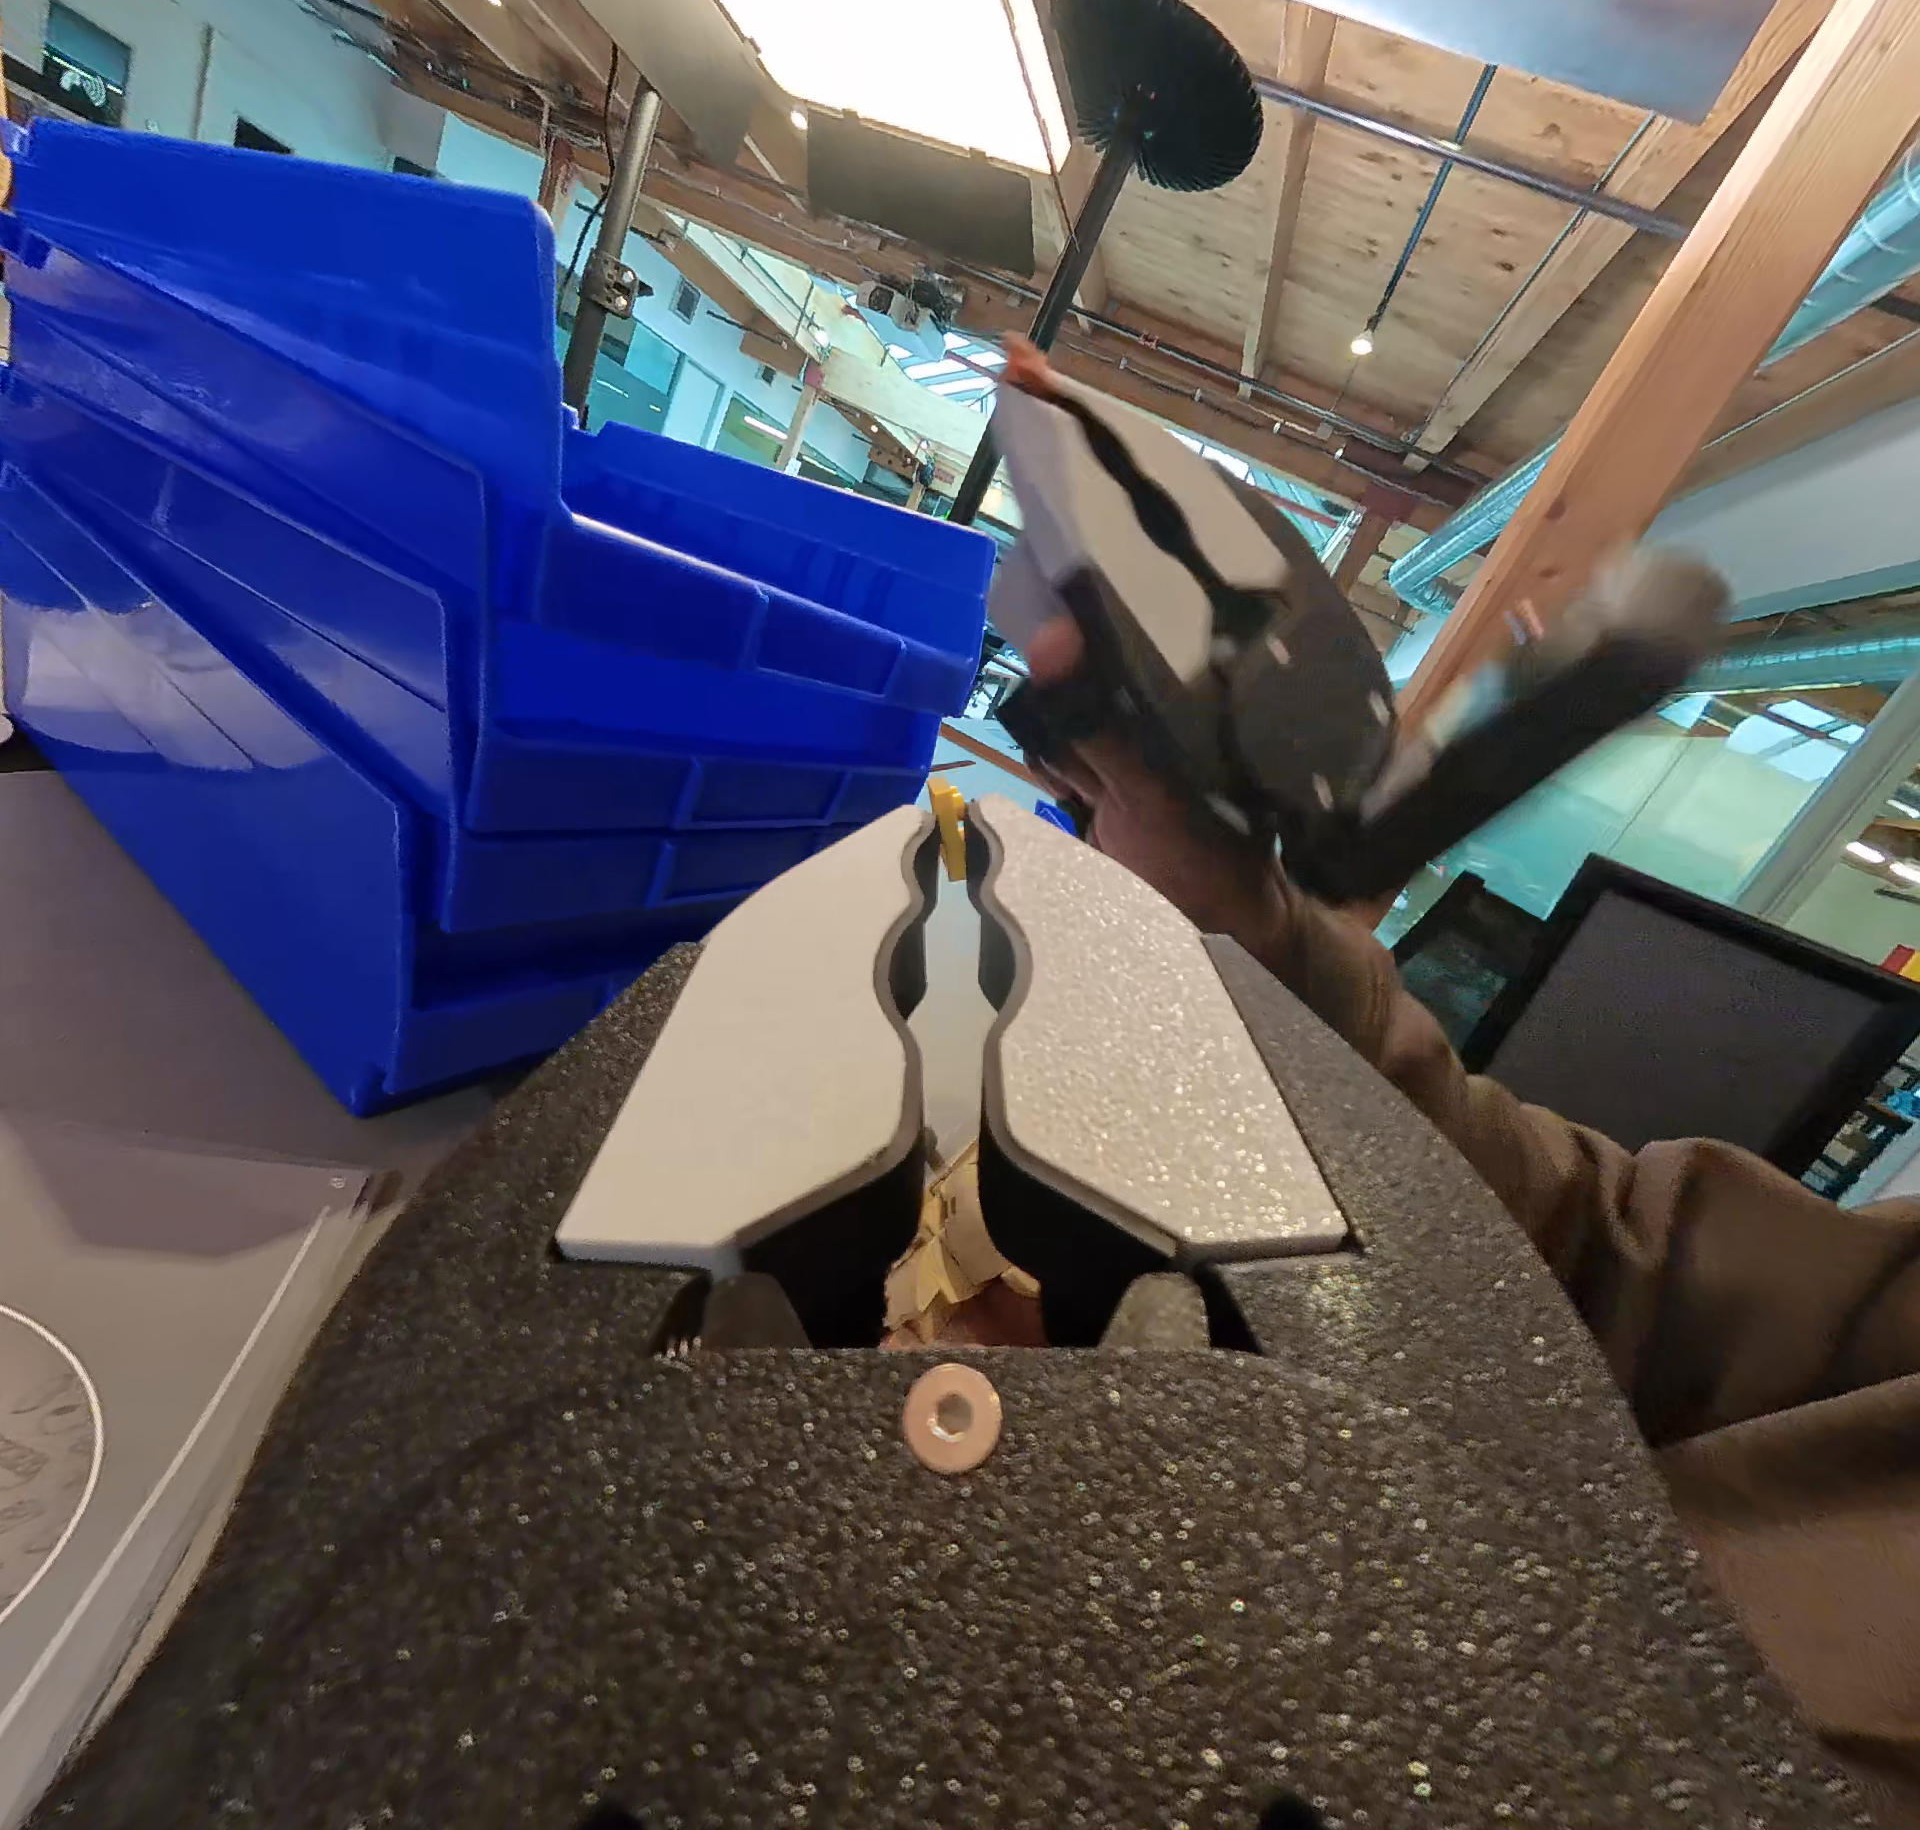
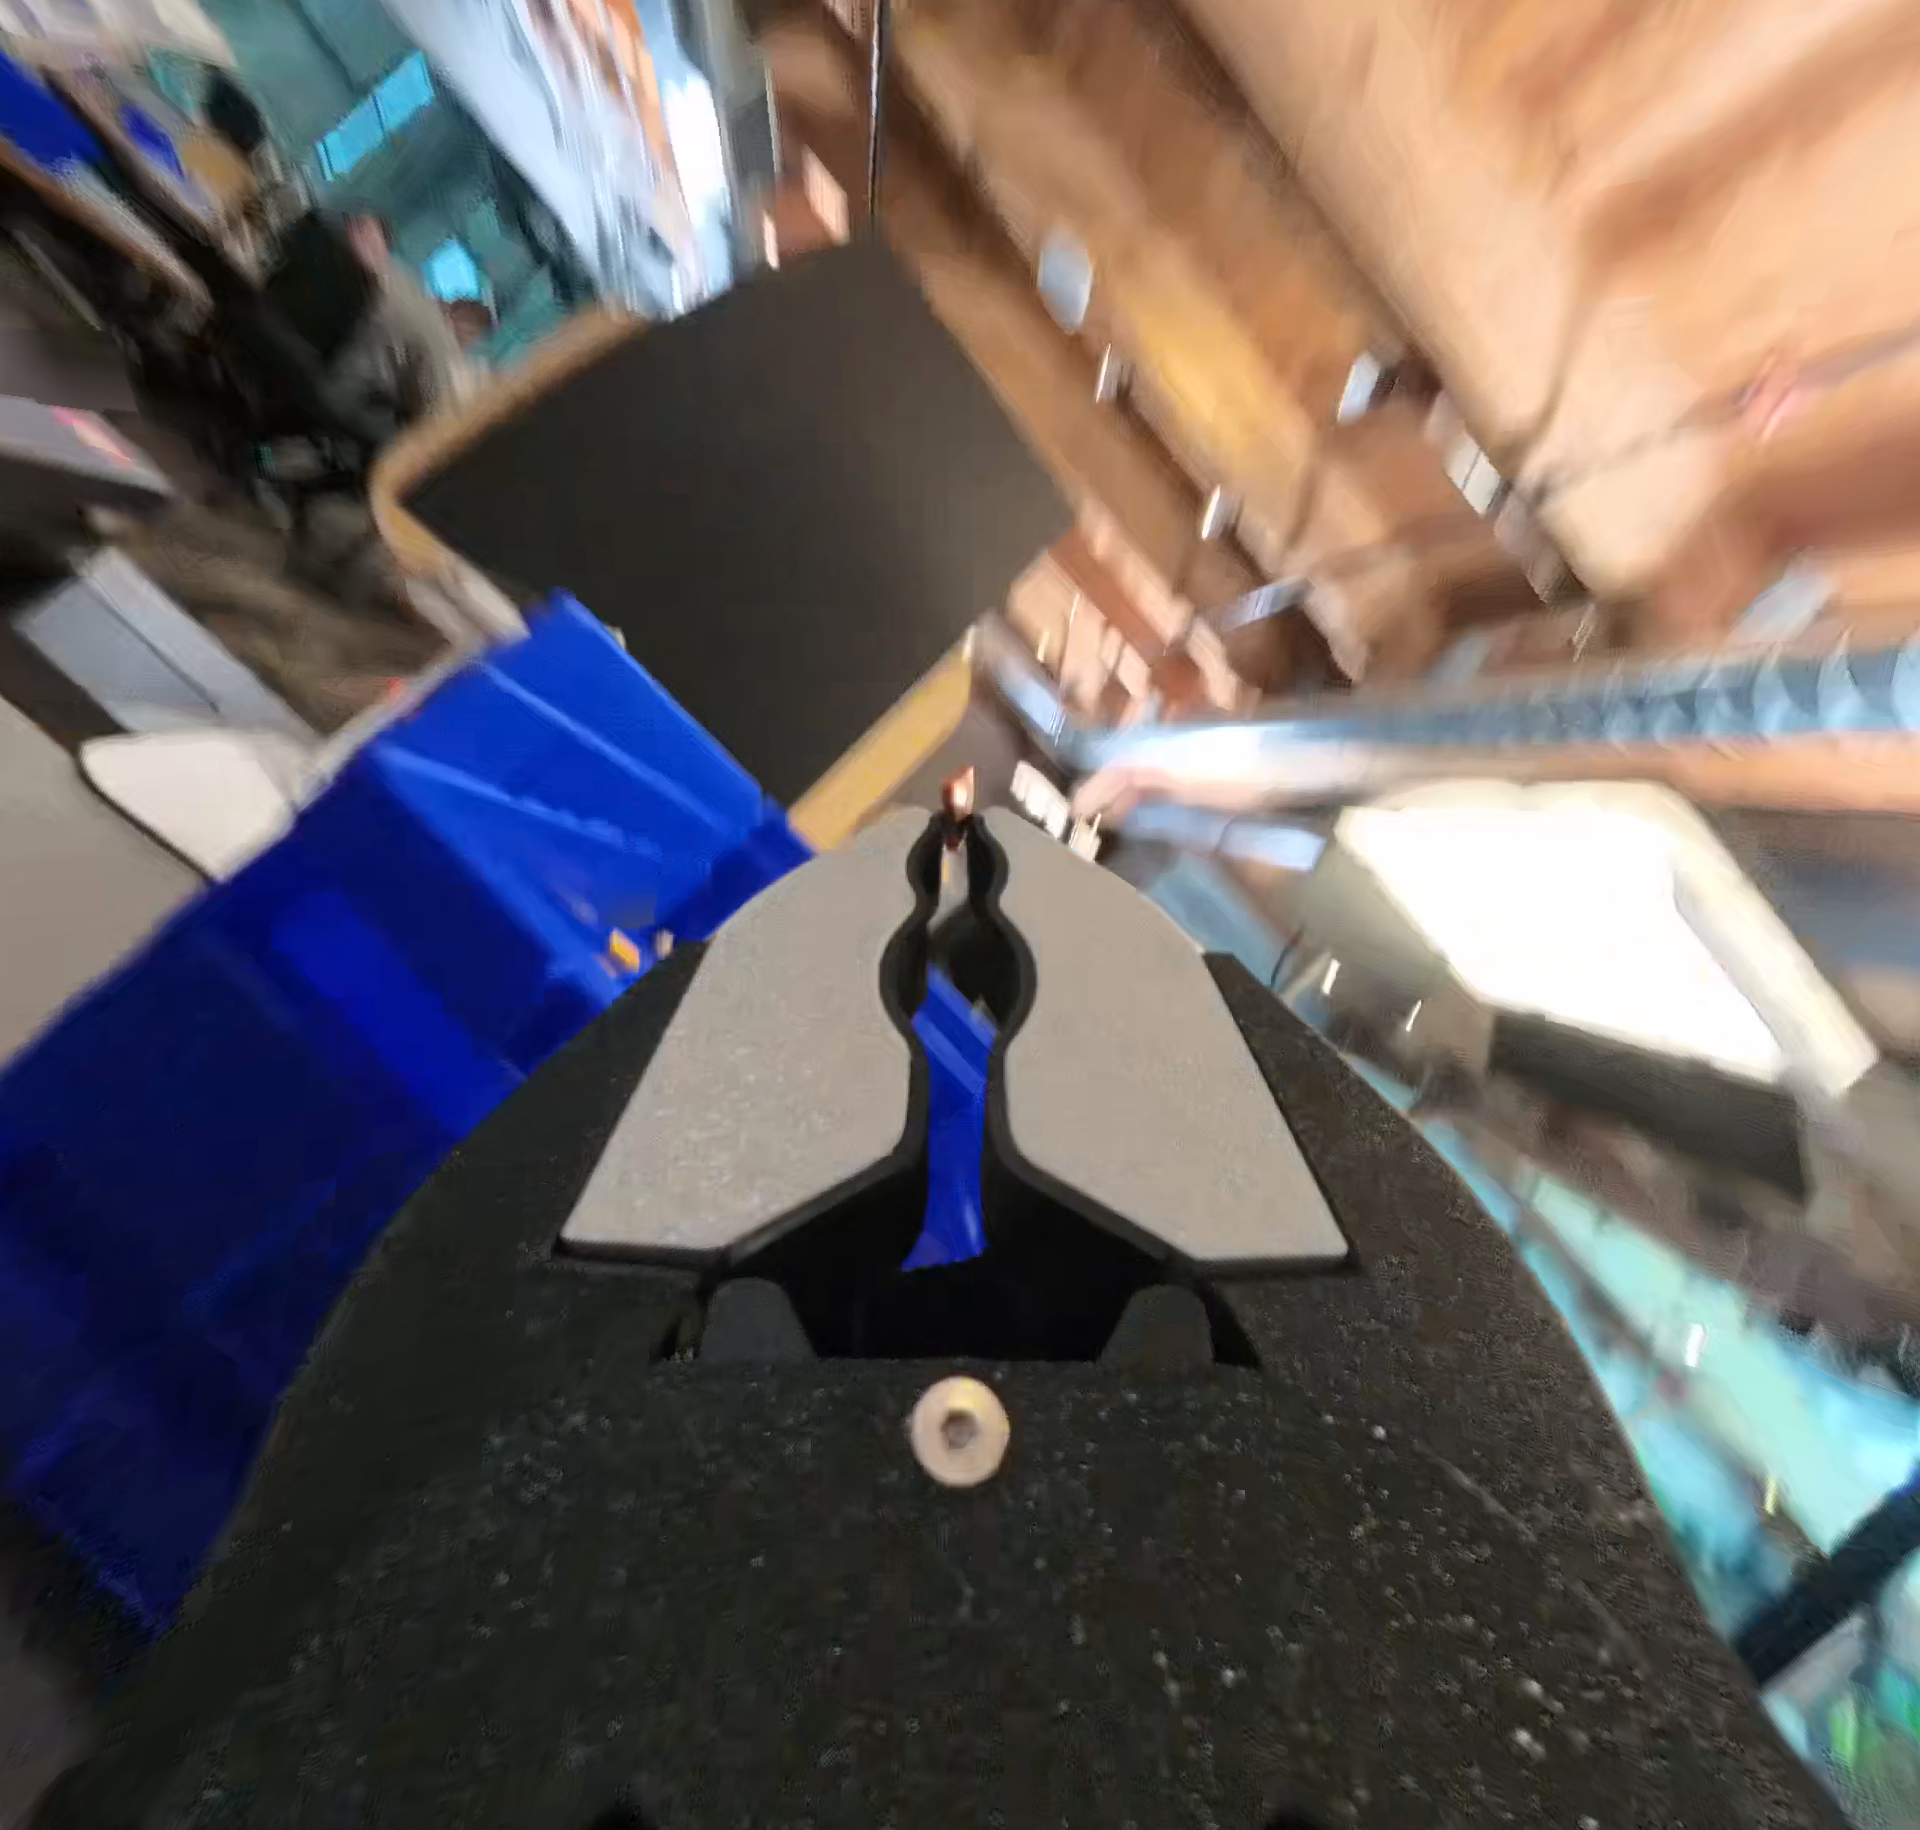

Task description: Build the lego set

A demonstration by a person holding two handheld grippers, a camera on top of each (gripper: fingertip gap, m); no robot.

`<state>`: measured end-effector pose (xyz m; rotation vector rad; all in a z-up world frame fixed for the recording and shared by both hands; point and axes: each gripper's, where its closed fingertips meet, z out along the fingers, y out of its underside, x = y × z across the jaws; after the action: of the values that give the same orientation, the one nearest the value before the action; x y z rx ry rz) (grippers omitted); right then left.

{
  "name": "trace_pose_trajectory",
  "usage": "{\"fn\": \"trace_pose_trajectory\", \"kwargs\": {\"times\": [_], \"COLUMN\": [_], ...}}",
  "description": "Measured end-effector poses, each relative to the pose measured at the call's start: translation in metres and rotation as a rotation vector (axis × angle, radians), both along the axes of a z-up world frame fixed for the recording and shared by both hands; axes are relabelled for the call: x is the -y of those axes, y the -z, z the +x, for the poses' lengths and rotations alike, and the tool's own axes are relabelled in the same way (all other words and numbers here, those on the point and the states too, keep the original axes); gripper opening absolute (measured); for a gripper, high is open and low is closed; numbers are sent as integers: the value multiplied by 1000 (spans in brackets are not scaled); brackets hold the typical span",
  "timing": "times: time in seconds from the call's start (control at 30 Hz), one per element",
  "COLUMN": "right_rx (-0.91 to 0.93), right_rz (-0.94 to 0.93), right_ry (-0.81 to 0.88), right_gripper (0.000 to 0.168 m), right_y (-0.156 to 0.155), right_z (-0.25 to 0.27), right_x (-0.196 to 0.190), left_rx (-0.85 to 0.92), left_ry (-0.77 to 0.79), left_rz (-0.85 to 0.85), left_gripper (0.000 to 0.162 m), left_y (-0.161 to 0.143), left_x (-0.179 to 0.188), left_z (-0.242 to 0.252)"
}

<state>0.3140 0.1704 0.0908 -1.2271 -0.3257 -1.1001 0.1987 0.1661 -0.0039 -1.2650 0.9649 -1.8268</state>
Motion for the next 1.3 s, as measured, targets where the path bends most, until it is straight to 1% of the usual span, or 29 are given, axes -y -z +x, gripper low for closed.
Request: {"fn": "trace_pose_trajectory", "kwargs": {"times": [0.03, 0.07, 0.1, 0.13, 0.23, 0.3, 0.43, 0.47, 0.53, 0.63, 0.8, 0.87, 0.9, 1.0, 1.07, 1.13, 1.2, 1.23, 1.27, 1.3], "right_rx": [-101, -186, -238, -249, -169, -95, 139, 180, 215, 251, 282, 285, 288, 262, 244, 193, 40, -54, -143, -220], "right_rz": [-44, -71, -97, -115, -138, -174, -342, -372, -397, -430, -455, -466, -464, -469, -428, -319, -171, -149, -151, -157], "right_ry": [33, 32, 9, -15, -47, -145, -537, -604, -637, -630, -617, -625, -625, -634, -604, -489, -214, -85, -19, -2], "right_gripper": [8, 16, 18, 18, 18, 18, 20, 19, 22, 27, 28, 24, 18, 17, 17, 16, 17, 17, 21, 29], "right_y": [4, 11, 18, 25, 35, 43, 75, 81, 87, 92, 101, 104, 104, 102, 92, 65, 28, 19, 18, 20], "right_z": [22, 36, 43, 45, 40, 20, -68, -86, -104, -113, -116, -118, -118, -117, -110, -85, -25, 6, 29, 43], "right_x": [-8, -11, -13, -11, 1, 7, 23, 28, 30, 29, 27, 27, 27, 26, 23, 13, -2, -7, -12, -16], "left_rx": [-5, -7, -7, -5, 0, -3, 0, -2, -9, -15, -34, -40, -43, -37, 2, 32, 26, 14, -2, -22], "left_ry": [-3, -4, -5, -3, 4, 10, 77, 84, 94, 114, 145, 154, 161, 149, 99, 54, 31, 28, 25, 18], "left_rz": [8, 17, 23, 25, 26, 24, 44, 53, 69, 76, 99, 115, 122, 128, 127, 126, 123, 121, 120, 122], "left_gripper": [4, 4, 4, 4, 4, 4, 4, 4, 4, 4, 4, 4, 4, 5, 5, 6, 6, 6, 6, 6], "left_y": [1, 2, 1, 0, -1, -1, -2, -2, -1, 0, 4, 5, 6, 5, -2, -8, -8, -6, -3, 0], "left_x": [1, 1, 1, 2, 2, 2, 14, 17, 20, 25, 32, 35, 37, 37, 32, 25, 19, 17, 16, 14], "left_z": [1, 1, 1, 0, -1, -1, -1, -1, 0, 0, 2, 2, 2, 2, 1, -2, -3, -2, -1, 1]}}
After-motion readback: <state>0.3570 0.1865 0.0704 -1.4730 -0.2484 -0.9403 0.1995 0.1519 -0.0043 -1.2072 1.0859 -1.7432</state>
